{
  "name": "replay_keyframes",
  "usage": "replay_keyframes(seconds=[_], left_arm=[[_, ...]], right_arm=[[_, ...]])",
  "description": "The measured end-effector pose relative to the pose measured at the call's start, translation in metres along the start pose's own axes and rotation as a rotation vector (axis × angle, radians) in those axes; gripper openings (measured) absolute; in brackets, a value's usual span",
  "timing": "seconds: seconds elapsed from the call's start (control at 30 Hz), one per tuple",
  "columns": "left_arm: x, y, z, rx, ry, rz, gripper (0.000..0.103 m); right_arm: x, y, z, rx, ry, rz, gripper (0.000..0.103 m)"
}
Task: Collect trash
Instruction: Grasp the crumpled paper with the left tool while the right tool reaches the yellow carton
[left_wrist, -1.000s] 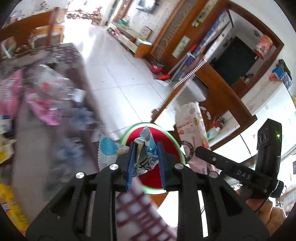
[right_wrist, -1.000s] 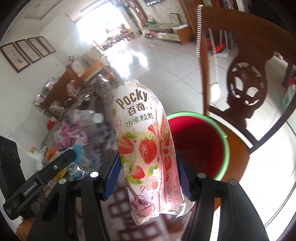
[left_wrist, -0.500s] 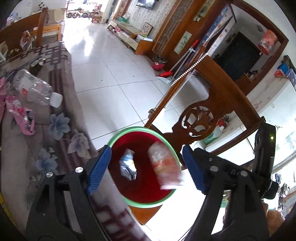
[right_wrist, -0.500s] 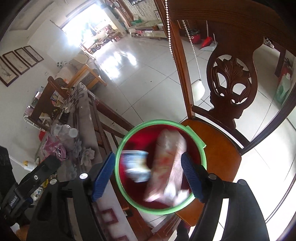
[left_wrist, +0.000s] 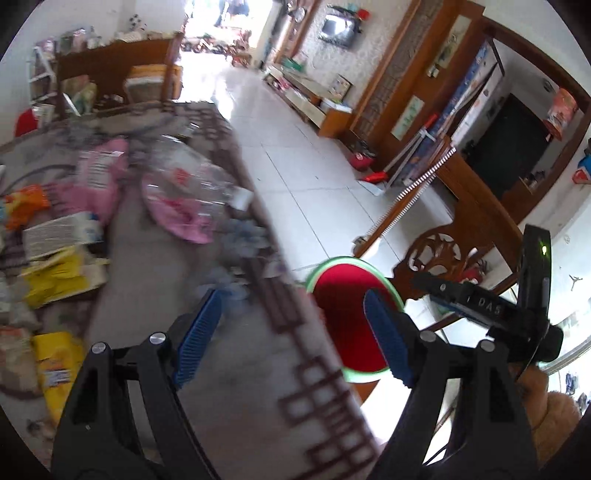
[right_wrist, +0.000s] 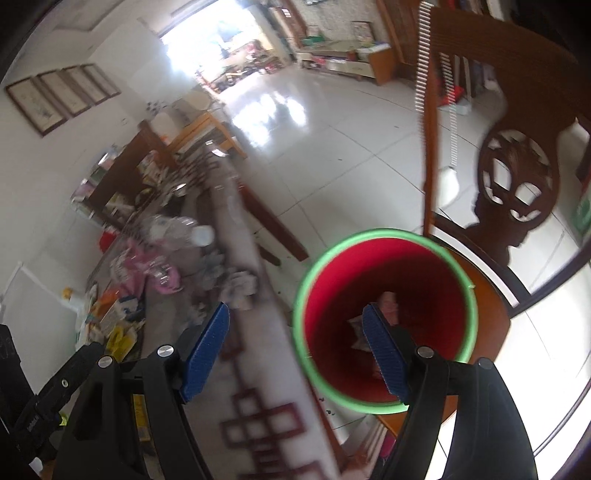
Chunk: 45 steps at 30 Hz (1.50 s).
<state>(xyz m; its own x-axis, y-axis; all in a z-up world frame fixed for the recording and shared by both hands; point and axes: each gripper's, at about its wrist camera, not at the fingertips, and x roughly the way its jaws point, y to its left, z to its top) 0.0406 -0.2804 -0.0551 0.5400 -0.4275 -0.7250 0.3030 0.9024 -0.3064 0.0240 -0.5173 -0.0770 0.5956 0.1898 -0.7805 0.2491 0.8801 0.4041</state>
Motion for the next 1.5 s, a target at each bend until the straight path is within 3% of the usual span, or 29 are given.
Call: replay_keyframes(seconds=[0.13, 0.3, 0.4, 0.63, 0.73, 0.87, 1.0, 1.33, 1.5], left_arm=[[-0.033, 0.044, -0.012, 0.002, -0.027, 0.074, 0.077], [-0.063, 0.117, -0.026, -0.087, -0.05, 0.205, 0.077], [-0.07, 0.171, -0.033, -0.176, -0.009, 0.298, 0.077], [-0.049, 0.255, -0.057, -0.357, 0.117, 0.325, 0.077], [-0.037, 0.266, -0.066, -0.382, 0.152, 0.292, 0.075], [-0.027, 0.273, -0.069, -0.393, 0.179, 0.233, 0.055], [-0.03, 0.271, -0.069, -0.364, 0.171, 0.193, 0.044], [-0.063, 0.273, -0.066, -0.339, 0.113, 0.179, 0.044], [-0.082, 0.277, -0.062, -0.348, 0.053, 0.176, 0.044]], right_arm=[[0.004, 0.054, -0.017, -0.071, 0.003, 0.016, 0.072], [0.01, 0.117, -0.049, -0.191, 0.01, 0.016, 0.072], [0.016, 0.142, -0.069, -0.222, 0.024, 0.024, 0.072], [0.028, 0.18, -0.105, -0.25, 0.071, 0.018, 0.072], [0.03, 0.194, -0.113, -0.273, 0.075, 0.012, 0.072], [0.034, 0.21, -0.122, -0.303, 0.089, 0.01, 0.072], [0.046, 0.223, -0.131, -0.322, 0.128, 0.017, 0.072], [0.099, 0.278, -0.158, -0.463, 0.288, 0.068, 0.072], [0.127, 0.295, -0.172, -0.508, 0.351, 0.046, 0.078]])
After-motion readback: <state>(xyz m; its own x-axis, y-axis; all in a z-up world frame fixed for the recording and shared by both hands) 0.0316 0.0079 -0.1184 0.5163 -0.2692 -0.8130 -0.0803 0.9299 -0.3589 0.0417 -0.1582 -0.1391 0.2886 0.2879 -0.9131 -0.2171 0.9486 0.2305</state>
